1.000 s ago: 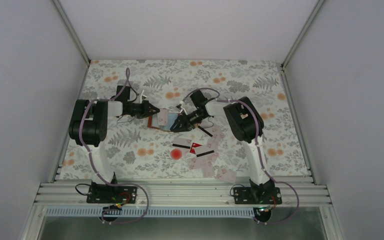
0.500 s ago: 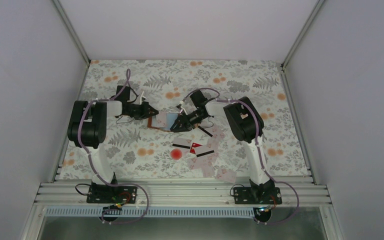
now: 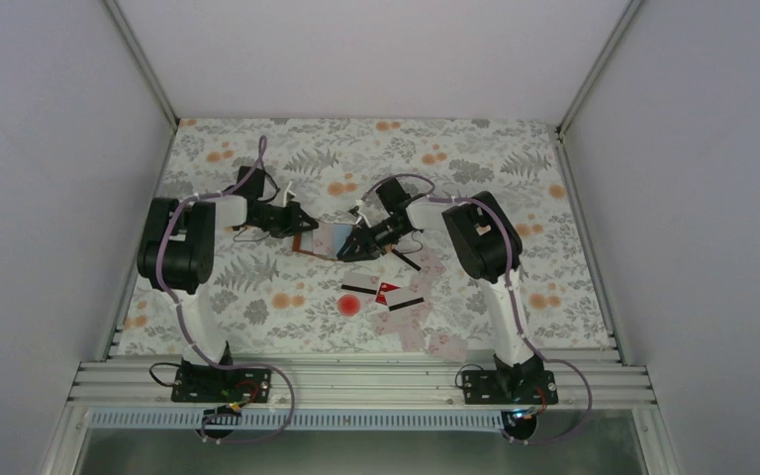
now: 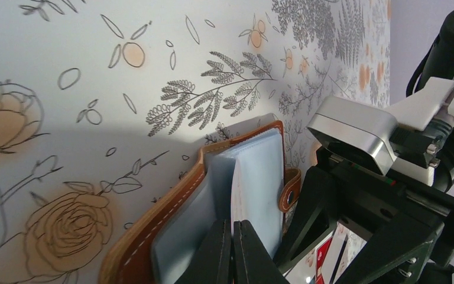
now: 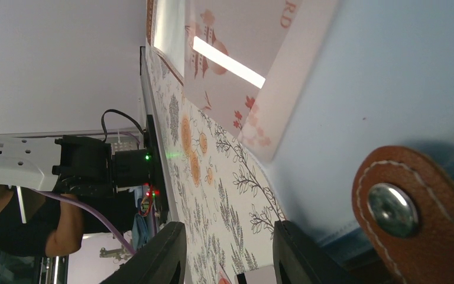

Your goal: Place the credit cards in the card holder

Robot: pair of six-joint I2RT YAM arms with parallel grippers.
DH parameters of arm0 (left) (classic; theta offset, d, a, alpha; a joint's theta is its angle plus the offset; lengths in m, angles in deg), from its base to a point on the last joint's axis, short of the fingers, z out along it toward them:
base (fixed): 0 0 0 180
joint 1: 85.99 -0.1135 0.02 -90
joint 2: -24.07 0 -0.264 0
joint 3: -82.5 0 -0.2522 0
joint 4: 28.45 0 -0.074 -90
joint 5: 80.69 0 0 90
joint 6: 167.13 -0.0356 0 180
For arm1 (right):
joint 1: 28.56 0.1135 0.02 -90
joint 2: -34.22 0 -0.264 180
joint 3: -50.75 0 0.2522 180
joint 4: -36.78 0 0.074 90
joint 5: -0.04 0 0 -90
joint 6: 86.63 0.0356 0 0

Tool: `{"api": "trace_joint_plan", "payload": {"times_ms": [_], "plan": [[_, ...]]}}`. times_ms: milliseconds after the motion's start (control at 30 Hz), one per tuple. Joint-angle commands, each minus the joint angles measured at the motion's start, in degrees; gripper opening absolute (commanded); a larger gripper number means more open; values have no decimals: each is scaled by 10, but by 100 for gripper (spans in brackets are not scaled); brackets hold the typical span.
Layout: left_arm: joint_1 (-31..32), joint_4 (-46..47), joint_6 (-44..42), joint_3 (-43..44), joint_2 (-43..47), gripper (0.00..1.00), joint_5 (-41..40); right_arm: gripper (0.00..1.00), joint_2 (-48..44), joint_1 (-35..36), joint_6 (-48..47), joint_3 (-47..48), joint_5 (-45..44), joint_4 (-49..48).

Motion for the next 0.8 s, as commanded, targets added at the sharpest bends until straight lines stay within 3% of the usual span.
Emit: {"api": "trace_joint_plan", "payload": {"times_ms": [0,433,767], "plan": [[7,-24,-25,16,-19,2,-17,38,2,-3,-4,2,-33,2],[15,-94,-51,69,-37,2,-54,37,-1,-3,-9,2,-32,8],[28,-143,-72,91,-28,2,-135,37,-3,-3,-12,1,-34,12]]}}
